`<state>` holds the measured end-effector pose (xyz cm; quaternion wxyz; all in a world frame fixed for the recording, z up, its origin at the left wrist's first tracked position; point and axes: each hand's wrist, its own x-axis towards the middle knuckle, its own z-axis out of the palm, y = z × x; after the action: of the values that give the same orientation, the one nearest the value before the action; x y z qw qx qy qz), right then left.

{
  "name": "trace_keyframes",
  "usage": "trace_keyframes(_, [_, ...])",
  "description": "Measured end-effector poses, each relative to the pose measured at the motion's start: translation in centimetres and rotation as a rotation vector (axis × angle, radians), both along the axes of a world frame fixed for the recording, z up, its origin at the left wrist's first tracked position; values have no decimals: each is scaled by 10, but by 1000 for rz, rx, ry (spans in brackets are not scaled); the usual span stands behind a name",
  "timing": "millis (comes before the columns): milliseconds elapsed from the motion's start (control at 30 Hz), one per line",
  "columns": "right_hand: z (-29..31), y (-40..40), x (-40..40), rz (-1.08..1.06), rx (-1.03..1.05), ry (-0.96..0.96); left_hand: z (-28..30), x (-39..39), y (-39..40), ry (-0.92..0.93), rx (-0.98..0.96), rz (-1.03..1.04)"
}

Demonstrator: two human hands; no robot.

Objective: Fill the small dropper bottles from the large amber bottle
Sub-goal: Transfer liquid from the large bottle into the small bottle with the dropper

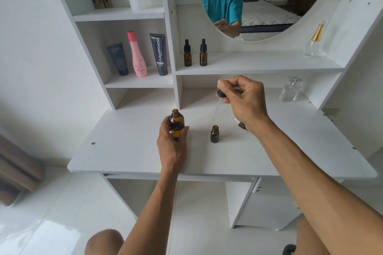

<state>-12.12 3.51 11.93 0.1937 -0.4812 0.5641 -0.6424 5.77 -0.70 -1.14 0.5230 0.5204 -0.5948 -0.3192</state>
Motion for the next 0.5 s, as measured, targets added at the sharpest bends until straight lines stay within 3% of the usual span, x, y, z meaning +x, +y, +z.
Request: trace_keyframes(500, [47,-38,71,180,-67,-3,3,1,2,6,-1,-9])
